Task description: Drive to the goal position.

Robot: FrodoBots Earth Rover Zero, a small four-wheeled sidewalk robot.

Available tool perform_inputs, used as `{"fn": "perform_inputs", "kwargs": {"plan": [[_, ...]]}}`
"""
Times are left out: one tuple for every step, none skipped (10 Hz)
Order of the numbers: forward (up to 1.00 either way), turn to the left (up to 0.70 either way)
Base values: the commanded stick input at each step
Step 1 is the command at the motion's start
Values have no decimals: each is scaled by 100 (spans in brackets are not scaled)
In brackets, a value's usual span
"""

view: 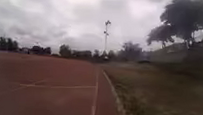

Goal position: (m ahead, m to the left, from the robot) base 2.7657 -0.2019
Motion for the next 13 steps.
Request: {"fn": "perform_inputs", "kwargs": {"plan": [[70,0],[70,0],[70,0],[70,-6],[70,-17],[70,-16],[70,-5],[70,0],[70,0],[70,0],[70,0],[70,0],[70,0]]}}
